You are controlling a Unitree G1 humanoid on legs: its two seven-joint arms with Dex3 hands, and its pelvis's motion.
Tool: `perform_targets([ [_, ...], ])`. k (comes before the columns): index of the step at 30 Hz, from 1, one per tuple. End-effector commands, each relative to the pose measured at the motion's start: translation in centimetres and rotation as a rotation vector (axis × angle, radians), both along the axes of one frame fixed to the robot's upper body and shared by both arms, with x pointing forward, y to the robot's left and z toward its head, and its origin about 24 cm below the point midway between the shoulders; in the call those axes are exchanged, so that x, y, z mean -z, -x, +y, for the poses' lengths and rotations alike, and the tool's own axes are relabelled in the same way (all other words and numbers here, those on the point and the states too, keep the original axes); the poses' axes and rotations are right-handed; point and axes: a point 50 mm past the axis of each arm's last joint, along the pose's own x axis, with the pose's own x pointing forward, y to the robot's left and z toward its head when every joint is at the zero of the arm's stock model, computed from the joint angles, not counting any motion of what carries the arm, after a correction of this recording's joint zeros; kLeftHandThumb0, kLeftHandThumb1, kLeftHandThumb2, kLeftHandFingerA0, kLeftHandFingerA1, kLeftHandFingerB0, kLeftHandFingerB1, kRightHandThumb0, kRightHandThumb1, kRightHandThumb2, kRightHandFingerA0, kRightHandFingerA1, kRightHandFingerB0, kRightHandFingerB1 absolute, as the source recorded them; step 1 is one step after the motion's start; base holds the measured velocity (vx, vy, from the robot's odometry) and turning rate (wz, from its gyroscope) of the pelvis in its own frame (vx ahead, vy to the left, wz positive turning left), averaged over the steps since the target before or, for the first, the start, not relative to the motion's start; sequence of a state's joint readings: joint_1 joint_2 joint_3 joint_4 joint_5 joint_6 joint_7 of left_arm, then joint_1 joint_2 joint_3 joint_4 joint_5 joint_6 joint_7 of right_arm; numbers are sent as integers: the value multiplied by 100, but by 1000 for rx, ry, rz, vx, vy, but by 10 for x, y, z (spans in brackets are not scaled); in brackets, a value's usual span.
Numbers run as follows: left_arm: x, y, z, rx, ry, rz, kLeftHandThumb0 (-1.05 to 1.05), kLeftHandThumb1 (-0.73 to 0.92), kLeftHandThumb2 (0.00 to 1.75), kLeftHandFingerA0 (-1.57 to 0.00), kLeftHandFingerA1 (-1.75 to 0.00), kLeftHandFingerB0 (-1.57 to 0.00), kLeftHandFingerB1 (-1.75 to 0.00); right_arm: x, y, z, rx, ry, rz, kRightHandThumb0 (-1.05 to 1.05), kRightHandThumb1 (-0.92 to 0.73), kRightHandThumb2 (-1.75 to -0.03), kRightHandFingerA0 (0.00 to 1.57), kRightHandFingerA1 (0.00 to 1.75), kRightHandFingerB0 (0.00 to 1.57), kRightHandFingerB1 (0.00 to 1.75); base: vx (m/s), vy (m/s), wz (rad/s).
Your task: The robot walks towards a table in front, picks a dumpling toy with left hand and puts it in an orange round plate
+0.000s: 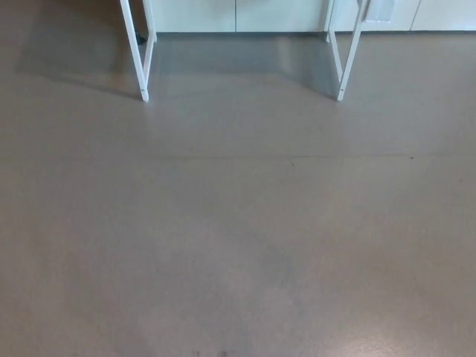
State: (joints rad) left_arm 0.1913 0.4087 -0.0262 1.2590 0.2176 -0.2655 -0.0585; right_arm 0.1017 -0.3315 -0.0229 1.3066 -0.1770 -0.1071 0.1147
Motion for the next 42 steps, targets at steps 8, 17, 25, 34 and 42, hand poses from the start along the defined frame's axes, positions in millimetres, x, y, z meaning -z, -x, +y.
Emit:
perform_targets([
  [8,-7,-14,6,44,-13,-66,-34,62,59,-76,-76,-31,-31,-6,-14,-7,-31,6,-51,-51,-56,-86,59,61,30,46,5,53,2],
  [17,-7,-20,5,52,-13,-74,-36,62,59,-75,-67,-30,-31,-7,-19,-8,-13,-4,-70,-51,-56,-86,55,59,32,47,212,291,-13],
  [25,-7,-22,5,64,-14,-76,-36,64,58,-73,-68,-30,-30,-6,-23,-6,-19,-2,-69,-44,-68,-61,63,47,40,34,210,-16,9],
  [34,-6,-23,4,71,-6,-69,-36,62,58,-69,-62,-29,-31,-6,-24,-6,-24,0,-65,-50,-56,-86,59,61,34,48,331,-178,26],
  [42,-6,-24,3,69,5,-71,-35,63,60,-70,-62,-30,-31,-6,-23,-5,-41,-1,-53,-45,-68,-61,62,47,40,34,356,36,-12],
])
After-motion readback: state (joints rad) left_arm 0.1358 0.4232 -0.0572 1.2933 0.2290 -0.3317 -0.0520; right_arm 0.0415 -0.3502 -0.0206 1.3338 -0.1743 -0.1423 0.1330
